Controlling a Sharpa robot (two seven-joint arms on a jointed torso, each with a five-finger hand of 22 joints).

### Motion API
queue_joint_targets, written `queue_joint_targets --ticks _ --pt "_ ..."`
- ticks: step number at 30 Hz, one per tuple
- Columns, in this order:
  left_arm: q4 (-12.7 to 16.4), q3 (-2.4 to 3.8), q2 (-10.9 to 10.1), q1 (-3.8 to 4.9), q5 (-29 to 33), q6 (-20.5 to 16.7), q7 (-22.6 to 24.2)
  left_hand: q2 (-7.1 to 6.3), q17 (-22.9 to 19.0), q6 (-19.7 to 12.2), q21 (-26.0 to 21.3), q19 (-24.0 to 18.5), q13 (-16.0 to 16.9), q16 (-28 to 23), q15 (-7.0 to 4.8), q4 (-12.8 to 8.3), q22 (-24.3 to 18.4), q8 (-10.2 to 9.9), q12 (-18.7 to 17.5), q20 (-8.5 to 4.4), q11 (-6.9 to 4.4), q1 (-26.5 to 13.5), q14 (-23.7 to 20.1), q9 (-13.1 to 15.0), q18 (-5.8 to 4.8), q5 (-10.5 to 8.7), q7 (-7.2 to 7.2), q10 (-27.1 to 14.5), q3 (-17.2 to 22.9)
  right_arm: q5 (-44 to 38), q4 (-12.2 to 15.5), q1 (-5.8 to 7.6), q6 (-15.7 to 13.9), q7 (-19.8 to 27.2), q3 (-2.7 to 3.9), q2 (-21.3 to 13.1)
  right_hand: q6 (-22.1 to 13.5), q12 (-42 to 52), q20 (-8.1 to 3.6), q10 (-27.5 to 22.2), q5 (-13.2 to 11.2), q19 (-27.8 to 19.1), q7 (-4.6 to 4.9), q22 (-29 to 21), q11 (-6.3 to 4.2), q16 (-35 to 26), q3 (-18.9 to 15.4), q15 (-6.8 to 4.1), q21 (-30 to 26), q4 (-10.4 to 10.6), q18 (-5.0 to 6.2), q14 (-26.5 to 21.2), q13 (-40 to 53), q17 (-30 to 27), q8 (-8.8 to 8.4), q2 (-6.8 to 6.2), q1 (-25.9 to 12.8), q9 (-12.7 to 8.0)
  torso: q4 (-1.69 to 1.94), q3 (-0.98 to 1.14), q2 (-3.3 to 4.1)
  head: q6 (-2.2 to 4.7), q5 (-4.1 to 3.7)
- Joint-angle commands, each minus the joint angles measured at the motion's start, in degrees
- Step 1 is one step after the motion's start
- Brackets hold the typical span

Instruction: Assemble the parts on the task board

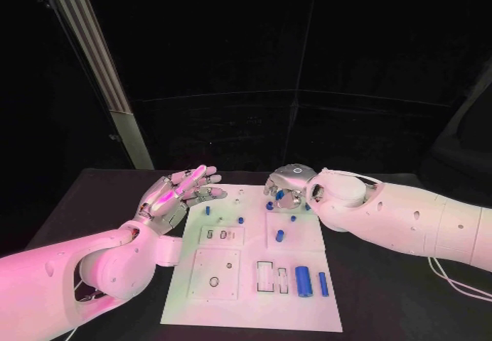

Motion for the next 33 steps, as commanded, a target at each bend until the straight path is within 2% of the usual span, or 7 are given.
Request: queue_joint_targets --ticks 1,4,9,13,18,33 --pt "-0.05 0.03 0.08 0.13 0.24 1.08 -0.16 0.69 0.12 -0.03 -0.39 0.40 -0.06 -0.43 0.00 -0.34 -0.11 -0.27 -0.25 -0.01 0.07 -0.03 0.26 -0.07 0.66 0.12 1.77 0.11 0.01 0.39 -0.11 0.17 3.74 -0.52 0.05 0.15 0.16 0.23 0.04 -0.51 0.31 0.64 0.05 0.60 0.05 0.51 0.51 0.00 0.45 0.19 -1.06 1.09 0.04 0.36 0.23 0.09 -0.11 0.11 0.11 -0.03 0.24 -0.22 -0.14" --pt "-0.09 0.03 0.09 0.16 0.24 1.06 -0.19 0.72 0.13 -0.04 -0.40 0.40 -0.06 -0.45 0.01 -0.36 -0.12 -0.29 -0.28 -0.01 0.07 -0.02 0.26 -0.07 0.65 0.12 1.78 0.10 0.01 0.75 -0.59 0.18 4.45 -0.49 0.05 0.56 0.60 0.31 0.13 -1.13 0.24 1.39 0.15 2.27 0.16 1.37 1.00 0.11 1.40 0.53 -1.31 0.96 -0.12 1.01 0.34 0.16 -0.21 0.20 0.04 -0.04 0.35 -0.13 -0.07" --pt "-0.01 0.03 0.13 0.19 0.24 1.11 -0.23 0.78 0.15 -0.05 -0.41 0.40 -0.06 -0.49 0.02 -0.40 -0.13 -0.31 -0.33 0.00 0.08 0.01 0.26 -0.07 0.65 0.13 1.79 0.10 0.02 0.93 -1.51 0.18 4.47 -0.49 0.04 1.28 0.86 0.49 0.21 -1.43 -0.15 2.01 0.44 3.68 0.23 2.26 1.73 0.16 2.25 0.85 -1.53 0.80 -0.31 1.66 0.31 0.41 -0.11 0.22 0.11 0.00 0.39 -0.36 -0.12" --pt "-0.02 0.03 0.19 0.21 0.24 1.14 -0.31 0.85 0.18 -0.06 -0.42 0.40 -0.06 -0.53 0.02 -0.44 -0.15 -0.34 -0.37 0.00 0.09 0.04 0.27 -0.07 0.65 0.13 1.79 0.09 0.03 0.98 -1.90 0.18 4.62 -0.48 0.04 1.63 1.41 0.72 0.29 -1.53 -1.68 1.90 0.87 3.93 0.33 3.12 3.31 0.20 2.57 1.05 -1.54 0.25 -0.62 2.35 0.33 0.93 0.39 0.26 0.12 -0.02 0.39 -0.58 -0.13" --pt "-0.17 0.03 0.21 0.24 0.24 1.12 -0.39 0.86 0.18 -0.07 -0.43 0.40 -0.06 -0.54 0.02 -0.45 -0.15 -0.35 -0.38 0.00 0.09 0.04 0.27 -0.07 0.65 0.13 1.79 0.09 0.03 1.03 -2.34 0.19 5.17 -0.48 0.04 2.00 1.92 0.80 0.33 -1.52 -2.47 2.20 1.09 4.87 0.37 3.81 4.72 0.28 3.13 1.32 -1.66 0.01 -0.84 2.85 0.36 1.29 0.58 0.30 0.03 0.00 0.46 -0.72 -0.04" --pt "-0.67 0.03 0.34 0.29 0.24 1.21 -0.75 1.13 0.28 -0.13 -0.47 0.40 -0.05 -0.69 0.05 -0.58 -0.20 -0.46 -0.56 0.02 0.12 0.13 0.31 -0.07 0.66 0.14 1.83 0.05 0.08 1.08 -3.19 0.19 7.95 -0.72 0.03 2.84 3.20 0.88 0.47 -1.31 -3.02 3.30 1.35 7.57 0.53 5.45 7.28 0.38 4.69 2.13 -2.09 -0.24 -1.05 3.91 0.49 1.22 0.43 0.41 0.01 0.03 0.47 -1.33 0.12"
